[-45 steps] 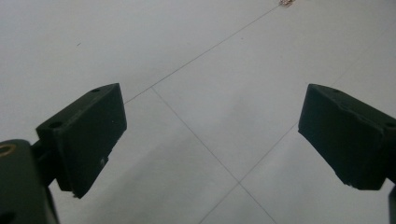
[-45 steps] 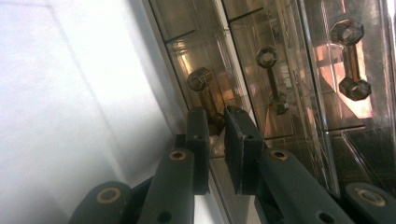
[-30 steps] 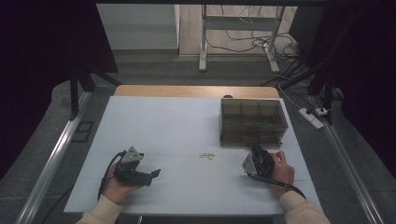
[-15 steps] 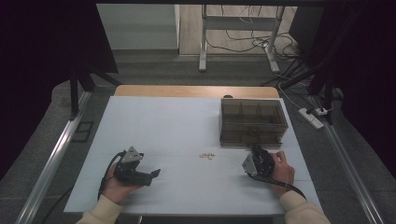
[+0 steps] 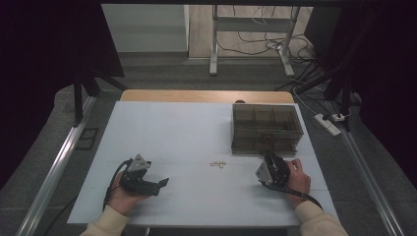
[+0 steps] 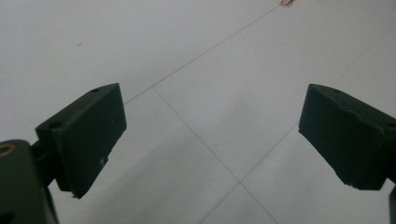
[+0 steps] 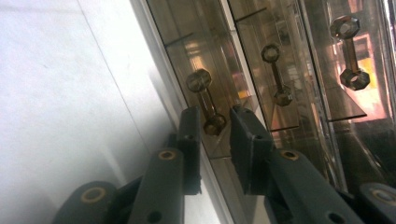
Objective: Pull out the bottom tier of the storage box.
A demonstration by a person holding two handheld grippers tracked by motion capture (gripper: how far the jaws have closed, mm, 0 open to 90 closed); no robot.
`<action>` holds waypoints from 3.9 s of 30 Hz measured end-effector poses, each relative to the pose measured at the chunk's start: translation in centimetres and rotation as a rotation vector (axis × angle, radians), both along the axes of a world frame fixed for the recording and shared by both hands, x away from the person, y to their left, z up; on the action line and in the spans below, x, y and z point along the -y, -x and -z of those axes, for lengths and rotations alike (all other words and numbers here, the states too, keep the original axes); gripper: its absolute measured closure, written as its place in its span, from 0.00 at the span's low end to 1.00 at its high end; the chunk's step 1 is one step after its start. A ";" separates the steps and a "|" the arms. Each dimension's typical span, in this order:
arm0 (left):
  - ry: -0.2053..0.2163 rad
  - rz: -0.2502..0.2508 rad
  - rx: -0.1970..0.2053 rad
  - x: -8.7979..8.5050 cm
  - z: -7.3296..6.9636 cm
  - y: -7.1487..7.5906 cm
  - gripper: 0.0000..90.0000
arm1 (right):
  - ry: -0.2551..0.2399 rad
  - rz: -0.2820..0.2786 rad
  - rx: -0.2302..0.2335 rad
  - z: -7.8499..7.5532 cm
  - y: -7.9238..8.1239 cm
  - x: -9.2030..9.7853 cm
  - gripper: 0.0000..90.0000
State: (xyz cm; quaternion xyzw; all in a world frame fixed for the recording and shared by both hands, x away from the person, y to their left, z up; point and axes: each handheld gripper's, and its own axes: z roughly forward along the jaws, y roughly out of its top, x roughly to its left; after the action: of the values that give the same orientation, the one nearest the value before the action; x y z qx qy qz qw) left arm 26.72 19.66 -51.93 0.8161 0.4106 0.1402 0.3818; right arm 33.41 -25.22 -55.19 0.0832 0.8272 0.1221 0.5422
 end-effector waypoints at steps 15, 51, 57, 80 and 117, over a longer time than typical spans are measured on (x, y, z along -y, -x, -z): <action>0.002 0.001 0.001 0.0 0.0 0.0 0.08 | -0.218 -0.031 -0.161 -1.8 0.1 1.0 0.56; 0.000 -0.001 0.003 -0.1 0.0 0.0 0.08 | -0.656 -0.101 -0.469 -4.7 -0.3 4.0 0.44; -0.001 -0.001 0.003 0.0 0.0 0.0 0.08 | -0.682 -0.100 -0.475 -4.9 -0.4 4.2 0.43; -0.005 0.001 0.003 0.1 0.0 0.0 0.08 | -0.661 -0.109 -0.481 -5.2 -1.1 3.9 0.42; -0.010 0.000 -0.003 0.1 0.1 -0.1 0.08 | -0.551 -0.137 -0.568 -5.8 -3.4 2.3 0.41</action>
State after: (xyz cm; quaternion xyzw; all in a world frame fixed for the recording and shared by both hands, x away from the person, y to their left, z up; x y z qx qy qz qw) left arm 26.80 19.56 -52.00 0.8182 0.4103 0.1409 0.3774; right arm 36.85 -27.50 -49.44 0.2005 0.8841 0.3476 0.2397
